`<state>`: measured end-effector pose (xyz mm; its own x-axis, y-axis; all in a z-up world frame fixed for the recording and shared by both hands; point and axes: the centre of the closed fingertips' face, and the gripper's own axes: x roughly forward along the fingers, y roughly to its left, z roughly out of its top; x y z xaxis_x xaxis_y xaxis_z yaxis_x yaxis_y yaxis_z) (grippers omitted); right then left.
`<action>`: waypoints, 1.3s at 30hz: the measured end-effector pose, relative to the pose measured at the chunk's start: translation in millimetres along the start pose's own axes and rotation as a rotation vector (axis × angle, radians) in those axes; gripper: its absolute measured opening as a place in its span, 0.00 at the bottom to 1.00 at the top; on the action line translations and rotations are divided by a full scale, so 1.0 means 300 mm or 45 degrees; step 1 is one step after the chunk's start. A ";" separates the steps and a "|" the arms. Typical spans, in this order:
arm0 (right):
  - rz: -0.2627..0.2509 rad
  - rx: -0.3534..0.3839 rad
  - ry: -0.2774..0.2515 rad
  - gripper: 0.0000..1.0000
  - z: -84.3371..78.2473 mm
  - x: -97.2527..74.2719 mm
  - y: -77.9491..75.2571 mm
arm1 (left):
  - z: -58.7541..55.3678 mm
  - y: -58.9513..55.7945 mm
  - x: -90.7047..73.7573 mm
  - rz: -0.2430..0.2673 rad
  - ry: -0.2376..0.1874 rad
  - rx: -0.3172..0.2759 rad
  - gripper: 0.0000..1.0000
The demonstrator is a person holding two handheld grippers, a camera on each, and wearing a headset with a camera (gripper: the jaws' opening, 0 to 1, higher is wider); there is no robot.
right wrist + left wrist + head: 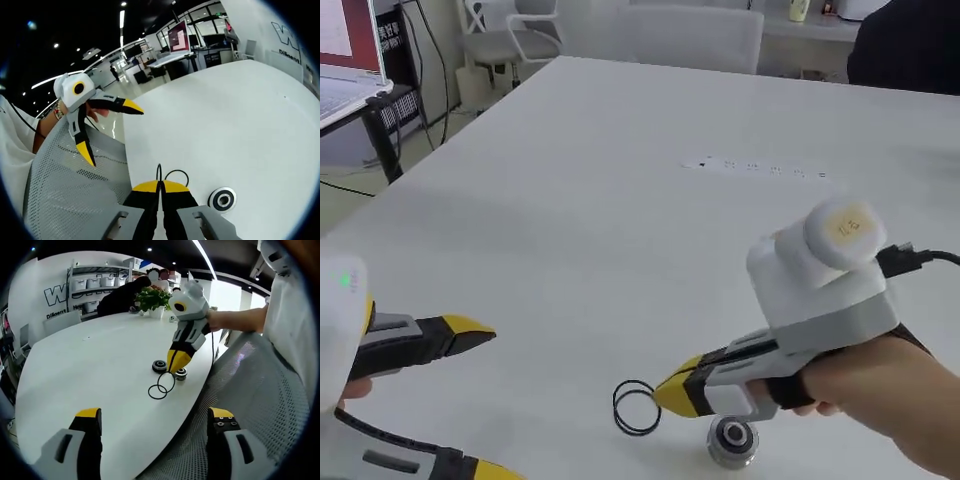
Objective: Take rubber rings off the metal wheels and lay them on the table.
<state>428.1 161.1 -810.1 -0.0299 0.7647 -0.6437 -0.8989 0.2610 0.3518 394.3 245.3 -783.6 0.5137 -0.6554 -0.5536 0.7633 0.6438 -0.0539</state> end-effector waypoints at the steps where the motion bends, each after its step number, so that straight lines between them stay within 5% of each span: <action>1: -0.001 0.011 -0.003 0.00 -0.002 0.004 -0.004 | 0.000 0.001 0.000 0.001 -0.002 -0.005 0.85; 9: -0.013 0.110 -0.012 0.00 -0.035 0.034 -0.030 | -0.011 0.011 0.001 0.019 0.005 -0.016 0.85; 39: -0.019 0.256 -0.050 0.00 -0.045 0.054 -0.084 | -0.012 0.027 0.004 0.046 -0.021 -0.114 0.82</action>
<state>444.5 159.0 -838.5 0.0034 0.7810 -0.6245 -0.7935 0.3822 0.4736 399.8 251.0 -787.7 0.5472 -0.6374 -0.5425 0.7065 0.6993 -0.1089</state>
